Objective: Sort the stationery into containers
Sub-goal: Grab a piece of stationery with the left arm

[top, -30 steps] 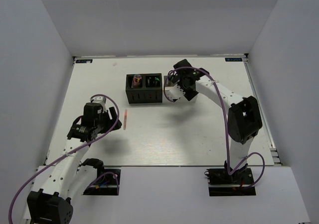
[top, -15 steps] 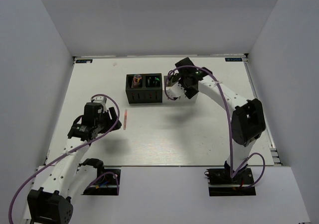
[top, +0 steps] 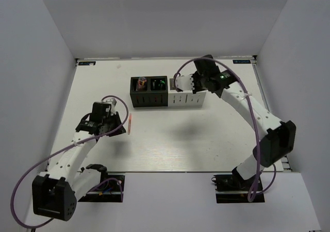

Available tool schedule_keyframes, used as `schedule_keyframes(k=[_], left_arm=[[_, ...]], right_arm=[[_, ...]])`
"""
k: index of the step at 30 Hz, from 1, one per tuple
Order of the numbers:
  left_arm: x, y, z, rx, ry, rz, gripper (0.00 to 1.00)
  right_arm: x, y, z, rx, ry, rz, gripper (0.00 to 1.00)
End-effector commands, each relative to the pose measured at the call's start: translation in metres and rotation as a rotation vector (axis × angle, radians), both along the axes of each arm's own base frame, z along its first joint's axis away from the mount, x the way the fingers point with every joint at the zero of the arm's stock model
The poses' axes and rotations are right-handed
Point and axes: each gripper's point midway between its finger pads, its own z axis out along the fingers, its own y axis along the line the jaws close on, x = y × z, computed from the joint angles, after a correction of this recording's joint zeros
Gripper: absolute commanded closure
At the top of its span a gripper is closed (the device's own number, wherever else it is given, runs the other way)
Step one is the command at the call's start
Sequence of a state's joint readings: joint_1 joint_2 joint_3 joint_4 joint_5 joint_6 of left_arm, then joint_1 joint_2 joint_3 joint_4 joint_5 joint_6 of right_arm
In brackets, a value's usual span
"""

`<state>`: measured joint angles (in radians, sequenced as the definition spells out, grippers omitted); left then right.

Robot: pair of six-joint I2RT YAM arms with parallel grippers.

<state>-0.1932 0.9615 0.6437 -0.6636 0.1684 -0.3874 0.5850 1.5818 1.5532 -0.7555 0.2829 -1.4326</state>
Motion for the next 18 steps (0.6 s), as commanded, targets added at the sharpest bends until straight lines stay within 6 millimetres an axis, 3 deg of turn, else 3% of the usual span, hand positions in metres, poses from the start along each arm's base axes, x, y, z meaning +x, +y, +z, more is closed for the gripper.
schedule_keyframes(k=[1,2,3,4,6,7,8,9,10,11,12,13,14,18], left_arm=[[0.017,-0.018,0.021,-0.047,-0.035,-0.062,0.8],[0.021,-0.02,0.025,-0.045,-0.042,-0.067,0.84],[0.026,-0.024,0.026,-0.034,-0.04,-0.082,0.87],[0.029,-0.024,0.022,0.0,-0.022,-0.084,0.87],[0.034,-0.024,0.016,0.035,0.009,-0.082,0.8],[0.038,-0.031,0.019,0.048,0.015,-0.105,0.7],[0.043,-0.026,0.013,0.101,0.031,-0.09,0.46],[0.041,-0.027,0.008,0.129,0.054,-0.098,0.4],[0.051,-0.032,0.019,0.141,0.026,-0.105,0.38],[0.055,-0.026,0.005,0.214,0.066,-0.099,0.37],[0.06,-0.029,0.009,0.231,0.062,-0.108,0.37],[0.061,-0.027,0.0,0.262,0.098,-0.119,0.37],[0.068,-0.026,-0.003,0.296,0.101,-0.122,0.41],[0.081,-0.025,-0.015,0.343,0.114,-0.144,0.58]], right_arm=[[-0.076,0.027,-0.007,0.532,0.335,-0.238,0.5],[-0.087,0.03,-0.011,0.585,0.391,-0.283,0.13],[-0.103,0.031,-0.009,0.653,0.45,-0.324,0.1],[-0.133,0.05,-0.02,0.713,0.622,-0.271,0.1],[-0.162,0.052,-0.053,0.775,0.788,-0.378,0.1],[-0.173,0.063,-0.037,0.867,0.806,-0.302,0.1],[-0.182,0.072,-0.032,0.94,0.863,-0.302,0.1],[-0.194,0.072,-0.041,0.958,0.901,-0.282,0.2],[-0.202,0.073,-0.037,0.975,0.913,-0.25,0.41],[-0.202,0.073,-0.036,0.99,0.914,-0.254,0.69],[-0.202,0.072,-0.035,1.013,0.894,-0.258,1.0],[-0.201,0.071,-0.035,1.023,0.885,-0.265,1.0],[-0.196,0.064,-0.034,1.048,0.809,-0.261,1.0],[-0.2,0.053,-0.037,1.055,0.778,-0.264,1.0]])
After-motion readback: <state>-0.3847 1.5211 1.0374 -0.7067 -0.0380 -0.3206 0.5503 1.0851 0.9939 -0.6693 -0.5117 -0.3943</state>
